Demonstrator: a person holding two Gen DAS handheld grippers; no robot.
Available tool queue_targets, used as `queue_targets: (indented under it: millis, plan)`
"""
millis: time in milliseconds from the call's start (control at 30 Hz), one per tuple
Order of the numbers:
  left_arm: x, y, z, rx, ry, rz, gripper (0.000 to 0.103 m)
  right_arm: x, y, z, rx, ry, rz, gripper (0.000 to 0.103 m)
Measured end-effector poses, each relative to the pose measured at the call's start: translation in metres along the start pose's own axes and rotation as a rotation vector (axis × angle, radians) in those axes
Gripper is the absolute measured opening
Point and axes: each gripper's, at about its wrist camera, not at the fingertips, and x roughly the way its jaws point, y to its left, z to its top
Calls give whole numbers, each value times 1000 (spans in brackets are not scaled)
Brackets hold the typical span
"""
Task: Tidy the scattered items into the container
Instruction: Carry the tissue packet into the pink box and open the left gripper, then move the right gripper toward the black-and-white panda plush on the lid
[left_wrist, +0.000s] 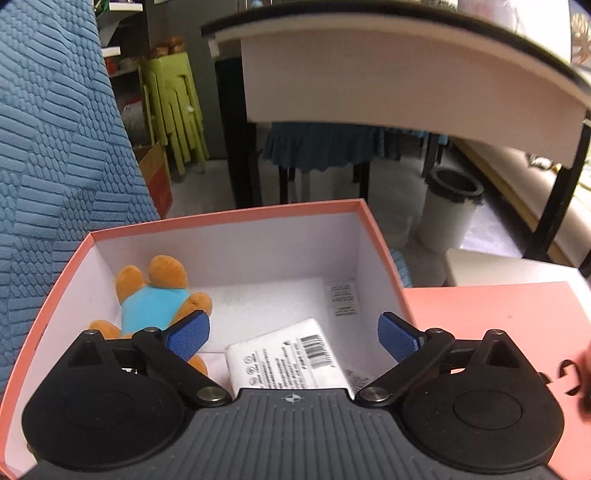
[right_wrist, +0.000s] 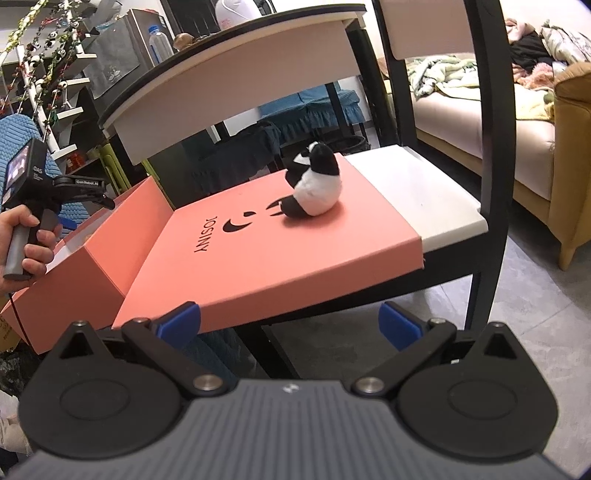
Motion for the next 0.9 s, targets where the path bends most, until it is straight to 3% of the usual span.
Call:
queue_targets:
  millis: [500,900]
  plan:
    - [-86,-13,-61,-8,-172,-33,100,-9,25,10,-76,-31,31,103]
    - [-145,-18,-105,34,-192,-76,101,-31,46,15,-117,-95,48,103]
